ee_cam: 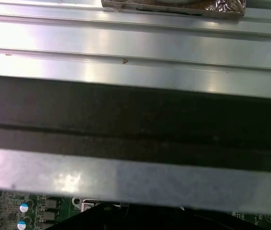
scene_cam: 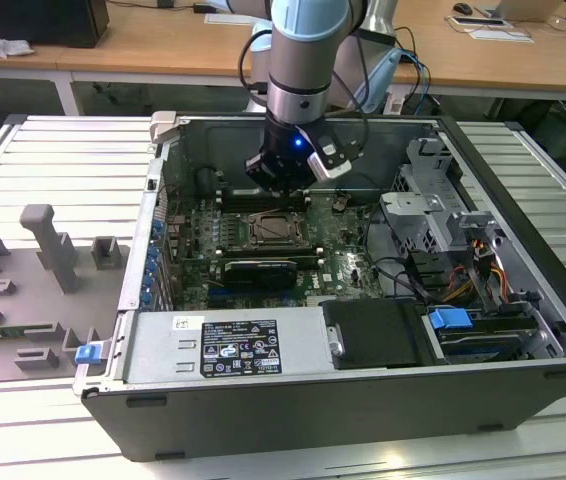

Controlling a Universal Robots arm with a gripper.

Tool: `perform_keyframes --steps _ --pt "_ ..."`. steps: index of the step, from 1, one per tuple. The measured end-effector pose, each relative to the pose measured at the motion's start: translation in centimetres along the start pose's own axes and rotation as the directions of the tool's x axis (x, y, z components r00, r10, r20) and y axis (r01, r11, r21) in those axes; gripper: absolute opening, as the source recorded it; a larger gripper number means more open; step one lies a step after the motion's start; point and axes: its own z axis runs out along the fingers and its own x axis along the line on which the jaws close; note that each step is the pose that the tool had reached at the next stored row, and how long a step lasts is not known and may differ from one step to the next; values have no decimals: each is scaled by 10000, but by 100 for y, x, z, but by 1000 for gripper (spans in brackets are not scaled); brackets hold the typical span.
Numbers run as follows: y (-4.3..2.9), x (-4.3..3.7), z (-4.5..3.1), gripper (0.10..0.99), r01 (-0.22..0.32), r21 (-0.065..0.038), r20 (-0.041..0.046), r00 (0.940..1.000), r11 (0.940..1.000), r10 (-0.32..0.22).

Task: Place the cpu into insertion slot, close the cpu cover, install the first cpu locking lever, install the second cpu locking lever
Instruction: 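Install the first cpu locking lever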

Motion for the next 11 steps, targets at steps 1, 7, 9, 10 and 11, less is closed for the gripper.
perform_keyframes --steps 1,7,9,10,11 --pt "-1 -2 6 106 2 0 1 10000 10000 -2" --pt "-5 -9 44 106 -1 45 -3 10000 10000 1" --pt "-6 -10 56 106 -1 70 -5 10000 10000 1" --pt "-7 -11 62 106 -1 90 -6 10000 10000 1" --pt "-8 -12 66 106 -2 109 -9 10000 9999 2"
